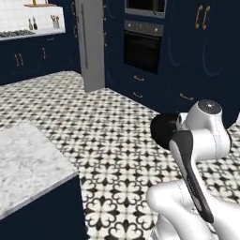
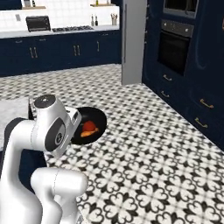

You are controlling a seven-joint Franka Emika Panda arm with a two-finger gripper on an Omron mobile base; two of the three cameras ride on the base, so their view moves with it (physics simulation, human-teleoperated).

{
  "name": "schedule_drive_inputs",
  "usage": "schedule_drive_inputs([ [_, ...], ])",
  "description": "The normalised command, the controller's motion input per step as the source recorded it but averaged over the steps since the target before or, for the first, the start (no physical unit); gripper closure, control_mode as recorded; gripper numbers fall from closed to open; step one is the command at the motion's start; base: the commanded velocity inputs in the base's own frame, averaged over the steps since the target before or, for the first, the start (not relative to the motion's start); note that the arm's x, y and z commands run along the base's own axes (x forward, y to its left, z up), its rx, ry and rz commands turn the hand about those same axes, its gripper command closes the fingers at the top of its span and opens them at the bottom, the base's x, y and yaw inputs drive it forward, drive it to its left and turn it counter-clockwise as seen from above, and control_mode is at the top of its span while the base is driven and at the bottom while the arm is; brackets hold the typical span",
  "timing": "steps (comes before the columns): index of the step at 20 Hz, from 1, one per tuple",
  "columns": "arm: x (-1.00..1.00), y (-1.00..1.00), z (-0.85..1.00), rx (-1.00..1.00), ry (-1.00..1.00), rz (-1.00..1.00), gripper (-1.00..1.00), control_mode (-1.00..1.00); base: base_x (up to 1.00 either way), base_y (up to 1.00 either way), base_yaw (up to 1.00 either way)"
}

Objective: Pick the chicken drumstick and bell pepper from their plates and place them in the bowl. Then put the bowl in the fridge.

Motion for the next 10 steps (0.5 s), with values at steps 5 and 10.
schedule_drive_inputs([
  [5, 0.00, 0.00, 0.00, 0.00, 0.00, 0.00, 1.00, 1.00, 1.00, -0.26, 0.32],
  [10, 0.00, 0.00, 0.00, 0.00, 0.00, 0.00, 1.00, 1.00, 1.00, -0.31, 0.33],
])
